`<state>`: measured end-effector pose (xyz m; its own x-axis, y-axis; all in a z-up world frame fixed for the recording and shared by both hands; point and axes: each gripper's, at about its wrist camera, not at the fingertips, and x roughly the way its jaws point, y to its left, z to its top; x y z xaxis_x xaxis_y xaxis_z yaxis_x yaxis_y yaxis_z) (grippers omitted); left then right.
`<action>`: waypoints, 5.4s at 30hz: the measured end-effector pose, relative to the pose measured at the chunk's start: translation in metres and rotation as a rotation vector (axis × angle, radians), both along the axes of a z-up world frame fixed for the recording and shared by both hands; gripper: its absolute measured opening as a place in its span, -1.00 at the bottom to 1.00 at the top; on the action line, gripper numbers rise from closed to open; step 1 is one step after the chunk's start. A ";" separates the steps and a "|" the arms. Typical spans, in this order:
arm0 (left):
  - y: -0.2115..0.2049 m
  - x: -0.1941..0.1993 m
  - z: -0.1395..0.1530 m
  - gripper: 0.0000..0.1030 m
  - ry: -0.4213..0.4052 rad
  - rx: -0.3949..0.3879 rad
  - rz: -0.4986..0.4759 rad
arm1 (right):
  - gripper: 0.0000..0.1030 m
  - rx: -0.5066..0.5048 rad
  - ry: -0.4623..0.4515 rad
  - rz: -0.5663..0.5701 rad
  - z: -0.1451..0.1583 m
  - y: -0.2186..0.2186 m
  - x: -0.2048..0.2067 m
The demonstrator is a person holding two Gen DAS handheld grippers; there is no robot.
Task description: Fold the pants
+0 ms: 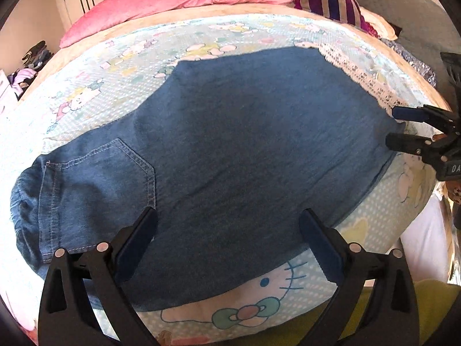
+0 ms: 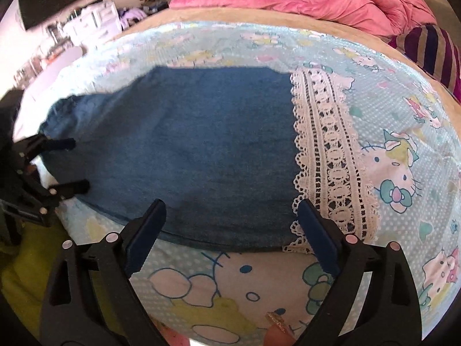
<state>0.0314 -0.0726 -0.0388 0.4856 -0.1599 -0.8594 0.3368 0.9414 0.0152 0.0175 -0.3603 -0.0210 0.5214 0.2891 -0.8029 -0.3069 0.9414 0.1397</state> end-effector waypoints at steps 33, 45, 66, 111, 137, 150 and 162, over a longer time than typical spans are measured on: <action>-0.074 0.043 0.054 0.91 -0.074 -0.032 -0.099 | 0.74 0.136 -0.043 -0.180 0.000 -0.080 -0.003; -0.119 0.114 0.041 0.91 -0.048 -0.050 -0.149 | 0.74 0.163 -0.006 -0.186 -0.015 -0.080 0.007; -0.168 0.207 -0.019 0.59 0.032 -0.042 -0.272 | 0.34 0.274 0.003 -0.149 -0.028 -0.079 0.025; 0.078 0.136 0.011 -0.46 -0.019 -0.641 0.193 | -0.52 -0.168 -0.244 0.506 0.009 0.158 -0.006; 0.121 0.127 -0.022 0.24 0.093 -0.987 0.222 | 0.07 -0.195 -0.235 0.672 0.020 0.175 -0.048; 0.119 0.124 -0.026 0.43 0.159 -1.042 0.214 | 0.22 0.030 -0.215 0.504 0.060 0.122 -0.006; 0.090 0.123 -0.027 0.16 0.118 -0.852 0.245 | 0.23 -0.005 -0.100 0.246 0.035 0.104 0.105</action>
